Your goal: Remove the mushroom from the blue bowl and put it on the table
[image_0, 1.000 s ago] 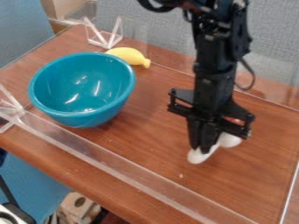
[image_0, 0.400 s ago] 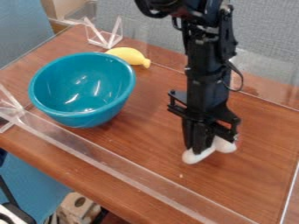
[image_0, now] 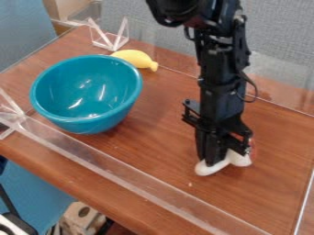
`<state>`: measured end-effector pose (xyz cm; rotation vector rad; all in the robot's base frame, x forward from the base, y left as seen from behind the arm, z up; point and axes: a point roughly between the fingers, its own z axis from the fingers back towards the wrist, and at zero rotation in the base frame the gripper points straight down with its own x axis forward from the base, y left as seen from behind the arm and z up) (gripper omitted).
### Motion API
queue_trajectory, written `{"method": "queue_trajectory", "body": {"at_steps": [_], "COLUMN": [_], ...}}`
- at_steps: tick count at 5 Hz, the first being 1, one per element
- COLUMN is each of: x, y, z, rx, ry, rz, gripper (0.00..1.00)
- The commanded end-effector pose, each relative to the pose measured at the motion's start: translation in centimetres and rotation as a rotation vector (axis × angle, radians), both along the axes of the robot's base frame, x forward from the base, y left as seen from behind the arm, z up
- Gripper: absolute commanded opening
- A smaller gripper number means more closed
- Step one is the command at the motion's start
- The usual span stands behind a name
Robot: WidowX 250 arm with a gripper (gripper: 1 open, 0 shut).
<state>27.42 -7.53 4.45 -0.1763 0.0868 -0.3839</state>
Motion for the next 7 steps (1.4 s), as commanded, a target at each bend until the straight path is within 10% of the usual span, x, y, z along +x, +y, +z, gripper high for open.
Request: {"method": "queue_trajectory", "body": {"at_steps": [1,4,7], "x": [1.9,3.2,1.2], "y": [0.3,2.1,1.6], "z": [0.7,-1.1,8.7], "rx": [-0.017,-0.02,0.082], "ry": [-0.054,-0.062,-0.077], "rz": [0.006,-0.041,-0.1], "gripper": [1.0,1.0,1.0]}}
